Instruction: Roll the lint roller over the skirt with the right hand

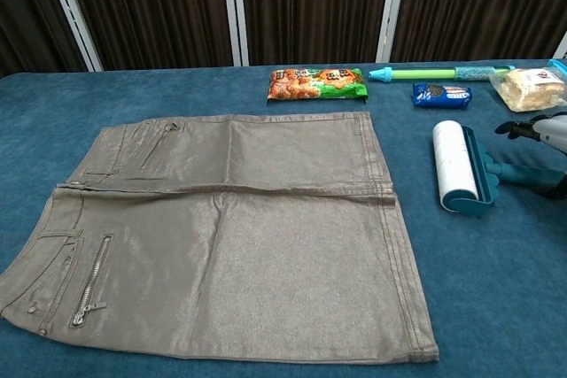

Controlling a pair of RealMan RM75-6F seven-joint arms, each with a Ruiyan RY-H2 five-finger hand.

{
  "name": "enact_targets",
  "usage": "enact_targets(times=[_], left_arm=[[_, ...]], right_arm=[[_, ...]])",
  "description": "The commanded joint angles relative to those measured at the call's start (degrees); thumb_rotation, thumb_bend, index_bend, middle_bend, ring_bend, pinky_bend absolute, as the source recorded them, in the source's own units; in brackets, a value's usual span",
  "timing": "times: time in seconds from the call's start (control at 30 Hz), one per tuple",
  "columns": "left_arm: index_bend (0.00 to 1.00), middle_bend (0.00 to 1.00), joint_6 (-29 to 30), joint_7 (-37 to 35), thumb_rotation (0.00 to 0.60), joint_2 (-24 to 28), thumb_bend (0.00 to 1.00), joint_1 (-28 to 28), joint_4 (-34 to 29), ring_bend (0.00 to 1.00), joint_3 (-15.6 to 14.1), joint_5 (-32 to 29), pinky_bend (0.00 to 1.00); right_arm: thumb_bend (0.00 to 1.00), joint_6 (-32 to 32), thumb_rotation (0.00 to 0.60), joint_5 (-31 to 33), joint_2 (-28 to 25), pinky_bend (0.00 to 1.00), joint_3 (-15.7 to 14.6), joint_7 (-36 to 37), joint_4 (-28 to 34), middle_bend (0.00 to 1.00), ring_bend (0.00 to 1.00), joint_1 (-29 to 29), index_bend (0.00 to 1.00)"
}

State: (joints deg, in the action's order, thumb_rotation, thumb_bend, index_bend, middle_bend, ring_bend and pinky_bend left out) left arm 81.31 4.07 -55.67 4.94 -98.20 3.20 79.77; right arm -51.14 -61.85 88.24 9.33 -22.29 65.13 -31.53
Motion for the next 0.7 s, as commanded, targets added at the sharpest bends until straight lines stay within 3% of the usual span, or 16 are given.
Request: enact_targets(times=[0.03, 0.33, 0.57, 0.7], left_arm=[[0.00, 0.00, 0.17, -0.02, 0.600, 0.03, 0.00, -0.05, -0.13, 0.00, -0.03, 0.14, 0.00], [0.00, 0.00, 0.44, -0.38, 0.600, 0.28, 0.00, -0.15, -0.33, 0.00, -0.12, 0.39, 0.00], [0.00, 0.00, 0.43, -0.60, 0.600, 0.40, 0.00, -0.15, -0.33, 0.00, -0.14, 0.37, 0.00], [0.00, 0.00, 0.42, -0.76, 0.600, 0.44, 0.00, -0.16, -0.30, 0.00, -0.14, 0.32, 0.00]], right_arm=[[0.32, 0.66, 0.600, 0.74, 0.88, 0.03, 0.03, -0.06, -1.54, 0.11, 0.00, -0.47, 0.09], [0.35, 1.61, 0.600, 1.53, 2.12, 0.04, -0.21, -0.58, -4.04, 0.15, 0.02, -1.14, 0.12], [0.41, 1.42, 0.600, 1.16, 3.33, 0.20, -0.42, -1.12, -6.02, 0.25, 0.12, -1.71, 0.20], [0.51, 0.82, 0.600, 0.31, 4.30, 0.33, -0.69, -1.42, -7.65, 0.35, 0.23, -2.01, 0.26]])
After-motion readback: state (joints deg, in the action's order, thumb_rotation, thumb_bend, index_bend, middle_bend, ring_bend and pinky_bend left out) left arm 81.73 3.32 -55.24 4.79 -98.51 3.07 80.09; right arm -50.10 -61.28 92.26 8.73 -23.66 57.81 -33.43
